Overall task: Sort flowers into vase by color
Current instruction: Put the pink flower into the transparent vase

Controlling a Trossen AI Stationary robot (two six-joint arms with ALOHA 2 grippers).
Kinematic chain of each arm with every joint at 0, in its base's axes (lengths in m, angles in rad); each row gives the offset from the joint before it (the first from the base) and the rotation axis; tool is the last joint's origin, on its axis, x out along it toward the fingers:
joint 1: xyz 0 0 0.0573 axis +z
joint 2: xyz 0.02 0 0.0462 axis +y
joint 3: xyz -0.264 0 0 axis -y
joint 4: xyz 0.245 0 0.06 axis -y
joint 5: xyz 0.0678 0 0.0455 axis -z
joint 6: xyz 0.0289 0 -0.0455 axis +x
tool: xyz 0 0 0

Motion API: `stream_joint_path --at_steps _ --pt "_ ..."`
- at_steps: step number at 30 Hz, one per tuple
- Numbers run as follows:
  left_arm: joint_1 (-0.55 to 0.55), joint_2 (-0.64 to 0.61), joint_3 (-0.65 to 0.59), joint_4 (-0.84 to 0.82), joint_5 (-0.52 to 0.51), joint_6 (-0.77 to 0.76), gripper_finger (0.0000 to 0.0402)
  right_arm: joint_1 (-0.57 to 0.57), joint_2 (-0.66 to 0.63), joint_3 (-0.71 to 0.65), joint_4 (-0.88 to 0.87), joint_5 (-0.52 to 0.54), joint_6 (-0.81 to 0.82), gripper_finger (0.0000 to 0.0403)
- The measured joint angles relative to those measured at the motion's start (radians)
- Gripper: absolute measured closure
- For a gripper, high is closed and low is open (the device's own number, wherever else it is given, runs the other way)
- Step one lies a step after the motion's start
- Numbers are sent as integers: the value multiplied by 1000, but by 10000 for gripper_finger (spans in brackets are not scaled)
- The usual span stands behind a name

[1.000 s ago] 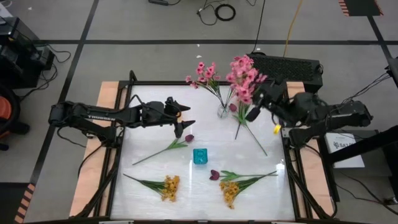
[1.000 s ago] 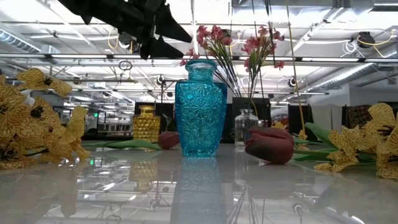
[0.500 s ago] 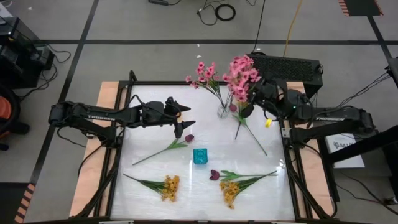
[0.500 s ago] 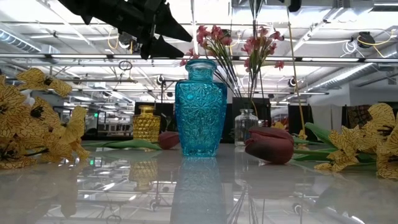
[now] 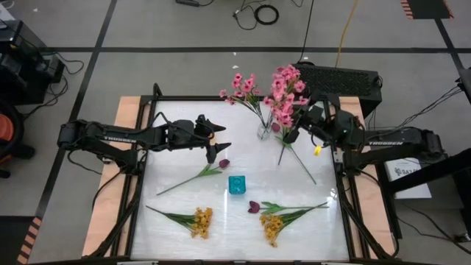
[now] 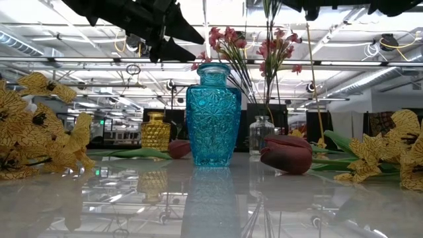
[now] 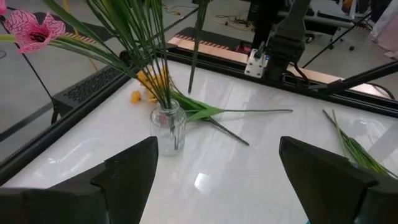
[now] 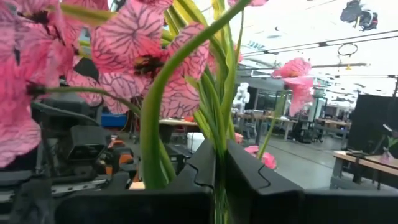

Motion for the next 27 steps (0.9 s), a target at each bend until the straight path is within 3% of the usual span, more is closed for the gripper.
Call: stream_joint_path --at_steps 10,27 --pt "0 0 0 29 0 0 61 -45 66 -11 56 -73 -30 395" --pt "0 25 -1 26 8 1 61 -67 184 -12 89 -90 -47 395"
